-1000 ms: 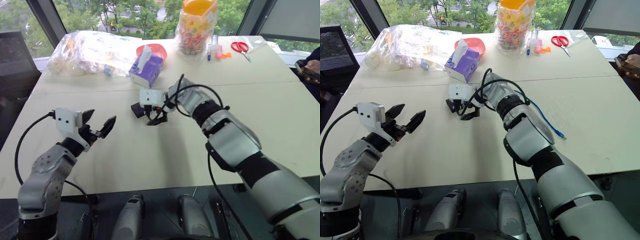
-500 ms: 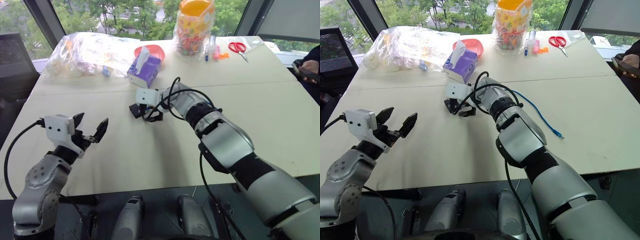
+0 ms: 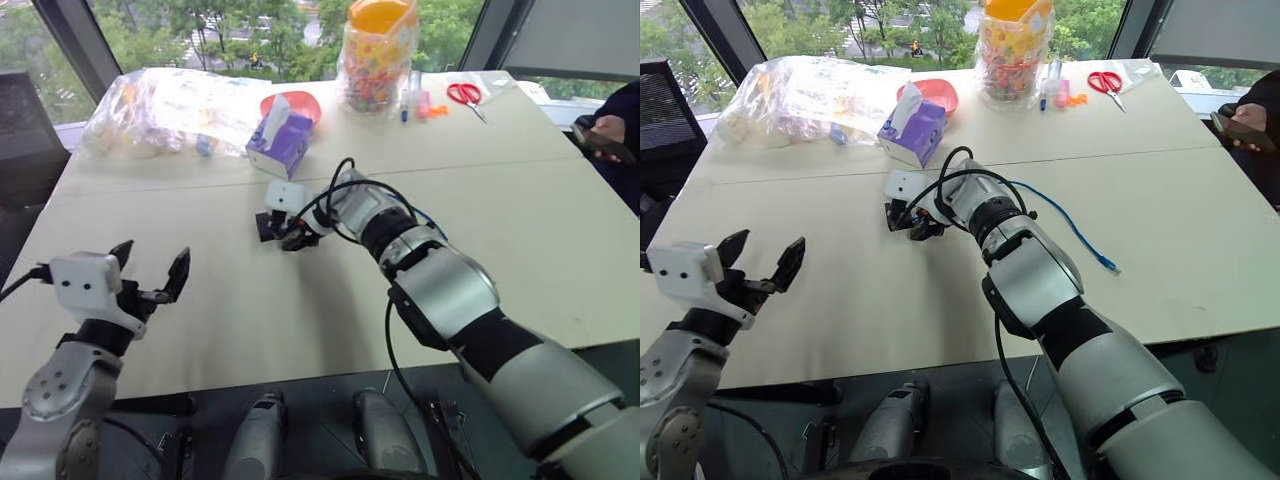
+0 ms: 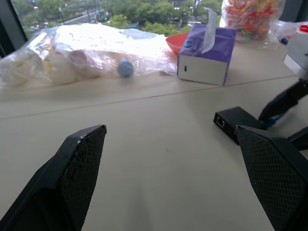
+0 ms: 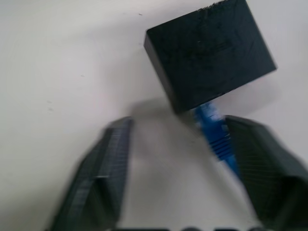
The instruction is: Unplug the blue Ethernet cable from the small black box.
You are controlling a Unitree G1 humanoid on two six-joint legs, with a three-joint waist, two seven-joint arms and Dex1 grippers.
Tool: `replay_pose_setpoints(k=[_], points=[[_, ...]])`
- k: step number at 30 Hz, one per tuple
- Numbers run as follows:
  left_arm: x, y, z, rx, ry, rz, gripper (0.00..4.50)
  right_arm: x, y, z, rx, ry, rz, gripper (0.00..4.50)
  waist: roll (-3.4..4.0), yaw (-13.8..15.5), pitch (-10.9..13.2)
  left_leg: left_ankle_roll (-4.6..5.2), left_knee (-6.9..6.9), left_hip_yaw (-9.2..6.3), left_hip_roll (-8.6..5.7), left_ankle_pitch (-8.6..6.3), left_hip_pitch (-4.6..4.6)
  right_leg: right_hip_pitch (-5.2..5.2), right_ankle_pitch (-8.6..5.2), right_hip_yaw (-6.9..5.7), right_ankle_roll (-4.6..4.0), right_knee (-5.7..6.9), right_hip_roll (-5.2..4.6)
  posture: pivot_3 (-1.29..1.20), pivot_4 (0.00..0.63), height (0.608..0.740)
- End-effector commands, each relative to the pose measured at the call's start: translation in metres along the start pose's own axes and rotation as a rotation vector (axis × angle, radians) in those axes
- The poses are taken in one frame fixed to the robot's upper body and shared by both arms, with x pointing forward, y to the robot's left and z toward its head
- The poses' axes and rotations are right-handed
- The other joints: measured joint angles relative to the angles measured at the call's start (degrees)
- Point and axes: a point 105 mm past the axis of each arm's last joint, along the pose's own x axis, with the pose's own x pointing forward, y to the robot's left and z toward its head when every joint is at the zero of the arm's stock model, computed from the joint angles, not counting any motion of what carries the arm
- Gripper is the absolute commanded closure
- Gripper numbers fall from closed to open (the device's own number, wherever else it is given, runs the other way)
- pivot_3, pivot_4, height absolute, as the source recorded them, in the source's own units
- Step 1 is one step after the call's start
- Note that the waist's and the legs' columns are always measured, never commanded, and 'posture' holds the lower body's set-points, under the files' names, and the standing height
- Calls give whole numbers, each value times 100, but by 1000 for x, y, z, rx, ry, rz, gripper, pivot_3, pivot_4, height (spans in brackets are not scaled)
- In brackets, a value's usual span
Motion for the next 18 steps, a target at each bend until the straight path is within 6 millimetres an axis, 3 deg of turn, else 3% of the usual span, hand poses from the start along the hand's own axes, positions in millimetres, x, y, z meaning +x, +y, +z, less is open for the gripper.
replay_pose_setpoints(k=[1, 3, 10, 14, 18], points=[[-4, 3, 14, 33, -36, 11, 0, 3, 7, -9, 6, 30, 47, 3376, 0, -2, 0, 0, 0, 0, 0, 0, 0, 0, 1, 0, -2, 0, 0, 0, 150, 728], [-2, 3, 12, 27, -34, 4, 0, 2, 10, -10, 1, 34, 84, 4437, 0, 2, 0, 0, 1, 0, 0, 0, 0, 0, 2, 0, -2, 0, 0, 0, 150, 728], [23, 0, 11, -9, -47, -58, 0, -6, 16, -14, -5, -3, 196, 4477, 0, 14, 0, 1, 2, 1, -1, 1, -1, 1, 2, 0, -1, 0, 1, 0, 150, 728], [46, -4, 16, -88, -68, -119, 0, -8, 5, -5, -164, -92, 87, 4477, -2, 4, -2, 1, 4, -1, -1, 1, 0, 5, 3, -1, 1, 1, 3, 0, 150, 728], [68, -31, 22, -193, -47, -296, 0, -15, -11, 3, -339, -223, -127, 4477, -3, 19, -1, 1, 5, -2, 0, 3, 3, 6, 4, 0, 4, 7, 3, 0, 150, 728]])
